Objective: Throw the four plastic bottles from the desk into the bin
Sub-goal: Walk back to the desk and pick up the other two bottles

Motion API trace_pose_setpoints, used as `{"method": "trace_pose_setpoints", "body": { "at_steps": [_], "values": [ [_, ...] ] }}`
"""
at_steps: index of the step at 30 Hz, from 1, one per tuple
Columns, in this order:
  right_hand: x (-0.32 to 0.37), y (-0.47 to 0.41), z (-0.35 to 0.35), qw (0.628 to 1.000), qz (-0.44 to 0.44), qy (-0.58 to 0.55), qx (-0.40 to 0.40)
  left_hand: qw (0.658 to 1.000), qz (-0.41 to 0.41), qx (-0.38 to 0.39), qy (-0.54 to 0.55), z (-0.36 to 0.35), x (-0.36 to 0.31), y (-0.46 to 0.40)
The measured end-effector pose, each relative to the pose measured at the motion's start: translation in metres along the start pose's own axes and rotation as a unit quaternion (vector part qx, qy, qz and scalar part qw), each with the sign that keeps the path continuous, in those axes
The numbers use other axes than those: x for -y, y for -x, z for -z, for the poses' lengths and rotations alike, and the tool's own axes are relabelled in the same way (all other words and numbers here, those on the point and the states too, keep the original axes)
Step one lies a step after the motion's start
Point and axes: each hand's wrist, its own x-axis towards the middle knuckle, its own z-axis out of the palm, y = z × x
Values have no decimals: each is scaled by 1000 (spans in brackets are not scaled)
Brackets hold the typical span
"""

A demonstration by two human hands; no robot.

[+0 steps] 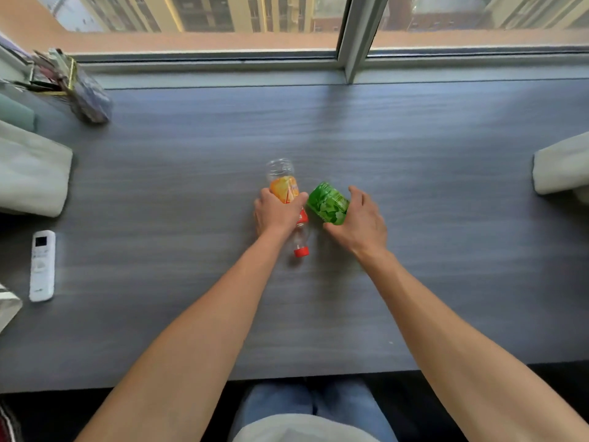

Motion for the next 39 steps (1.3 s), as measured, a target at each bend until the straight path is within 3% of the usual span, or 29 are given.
{"method": "trace_pose_setpoints", "body": {
  "at_steps": [4, 8, 18, 27, 30, 34, 39],
  "values": [
    [-8, -7, -16, 1000, 2, 7, -21, 998, 4, -52, -32, -18, 3, -4],
    [-13, -5, -8, 1000, -13, 0, -12, 998, 12, -50, -42, -14, 8, 5],
    [-64, 86, 43, 988, -72, -121, 68, 995, -3, 74, -70, 29, 62, 93],
    [-137, 205, 33, 969, -137, -144, 144, 962, -9, 156, -224, 60, 150, 164],
    [-153, 241, 27, 961, -191, -153, 130, 941, -19, 205, -269, 69, 170, 169],
    [-172, 300, 7, 933, -281, -202, 100, 887, -70, 282, -359, 73, 181, 168],
    [-193, 384, -32, 859, -416, -293, 61, 821, -152, 344, -428, 41, 164, 174]
  ]
}}
